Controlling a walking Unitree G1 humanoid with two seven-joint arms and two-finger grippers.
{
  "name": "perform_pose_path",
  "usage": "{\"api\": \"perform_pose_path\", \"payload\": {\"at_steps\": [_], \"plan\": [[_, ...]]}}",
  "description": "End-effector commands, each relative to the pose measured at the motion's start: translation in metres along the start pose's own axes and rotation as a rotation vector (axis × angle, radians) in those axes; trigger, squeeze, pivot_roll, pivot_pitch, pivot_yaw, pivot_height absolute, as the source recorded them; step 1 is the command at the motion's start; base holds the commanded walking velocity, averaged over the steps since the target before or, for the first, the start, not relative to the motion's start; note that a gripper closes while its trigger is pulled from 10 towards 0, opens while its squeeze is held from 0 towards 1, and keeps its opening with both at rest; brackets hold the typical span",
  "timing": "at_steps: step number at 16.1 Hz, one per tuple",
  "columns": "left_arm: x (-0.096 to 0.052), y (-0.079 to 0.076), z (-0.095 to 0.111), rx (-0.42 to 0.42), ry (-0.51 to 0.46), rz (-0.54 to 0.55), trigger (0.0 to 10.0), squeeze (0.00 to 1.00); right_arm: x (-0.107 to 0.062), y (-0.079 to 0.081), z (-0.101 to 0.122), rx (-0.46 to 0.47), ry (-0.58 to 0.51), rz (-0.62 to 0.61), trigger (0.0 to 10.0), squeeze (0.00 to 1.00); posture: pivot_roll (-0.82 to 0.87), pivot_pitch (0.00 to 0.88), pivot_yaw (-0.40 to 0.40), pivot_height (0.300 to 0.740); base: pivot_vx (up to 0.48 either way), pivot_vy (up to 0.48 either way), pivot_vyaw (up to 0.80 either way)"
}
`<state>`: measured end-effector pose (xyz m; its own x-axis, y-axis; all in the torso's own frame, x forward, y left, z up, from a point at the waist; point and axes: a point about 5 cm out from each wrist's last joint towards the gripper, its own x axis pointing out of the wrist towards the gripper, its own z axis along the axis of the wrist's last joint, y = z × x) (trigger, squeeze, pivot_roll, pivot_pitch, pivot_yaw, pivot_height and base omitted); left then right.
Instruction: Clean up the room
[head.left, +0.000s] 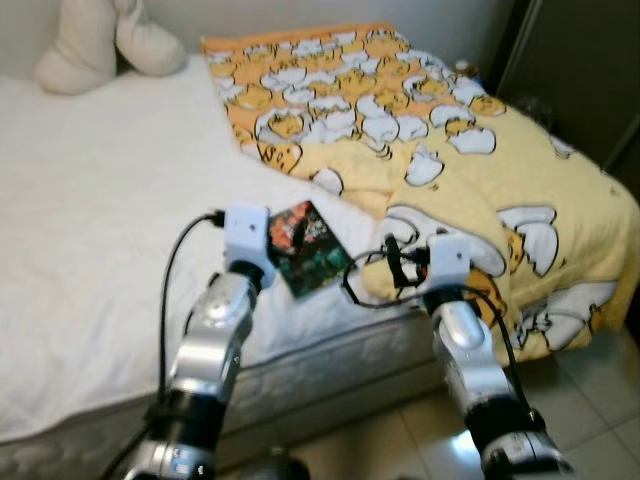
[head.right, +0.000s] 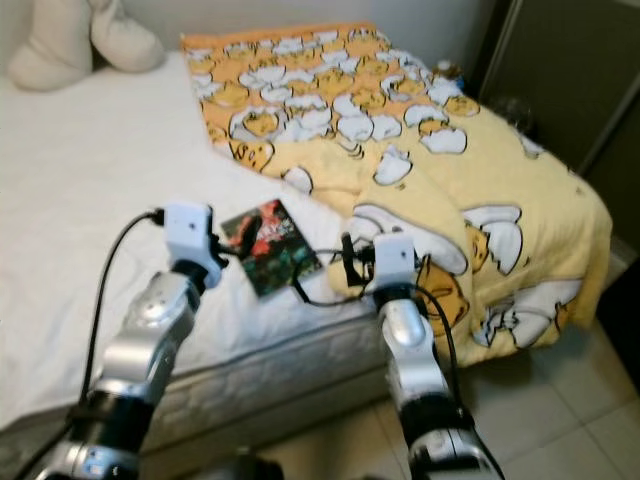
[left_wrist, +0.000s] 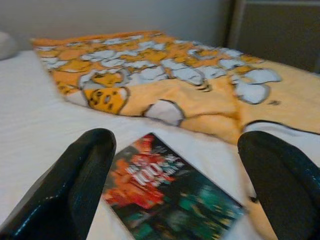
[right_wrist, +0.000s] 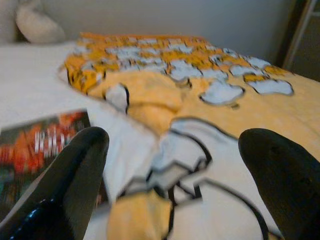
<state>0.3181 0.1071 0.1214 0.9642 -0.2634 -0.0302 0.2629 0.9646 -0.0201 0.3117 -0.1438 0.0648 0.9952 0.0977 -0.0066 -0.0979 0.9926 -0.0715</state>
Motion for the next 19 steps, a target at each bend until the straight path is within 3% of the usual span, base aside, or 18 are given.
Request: {"api": "perform_pose_path", "payload": {"at_steps": [1,2,5,10,16,19], "plan": [[0.0038,-0.0038,0.0012,-0.002,0.014,-0.029,10.0,0.48,0.0023,-0.0009,0.0040,-0.002,-0.009,-0.001,10.0,0.00,-0.01,0.000,0.021,0.727,0.000,0.000,0.00],[0.0053,-0.0021,0.0008,-0.003,0.021,-0.019,10.0,0.00,0.0022,-0.0009,0.0038,-0.002,-0.008,0.001,10.0,0.00,-0.01,0.000,0.021,0.727,0.000,0.000,0.00],[0.0062,-0.0005,0.0050,-0.006,-0.006,-0.006,10.0,0.00,0.0023,-0.0014,0.0033,-0.001,-0.004,0.003,10.0,0.00,-0.01,0.000,0.021,0.727,0.087,0.000,0.00],[0.0048,-0.0023,0.0041,-0.005,-0.011,0.010,10.0,0.00,0.0022,0.0006,0.0044,-0.006,-0.009,0.018,10.0,0.00,-0.01,0.000,0.020,0.727,0.343,-0.332,0.00],[0.0040,-0.0025,0.0030,-0.026,-0.005,0.033,10.0,0.00,0.0009,-0.0016,0.0036,-0.024,-0.003,0.018,10.0,0.00,-0.01,0.000,0.020,0.727,0.356,-0.315,0.74],[0.0037,0.0007,0.0020,-0.062,0.001,0.063,10.0,0.00,0.0004,0.0000,0.0025,-0.043,0.003,0.031,10.0,0.00,-0.01,0.000,0.019,0.727,0.437,0.109,0.70]]}}
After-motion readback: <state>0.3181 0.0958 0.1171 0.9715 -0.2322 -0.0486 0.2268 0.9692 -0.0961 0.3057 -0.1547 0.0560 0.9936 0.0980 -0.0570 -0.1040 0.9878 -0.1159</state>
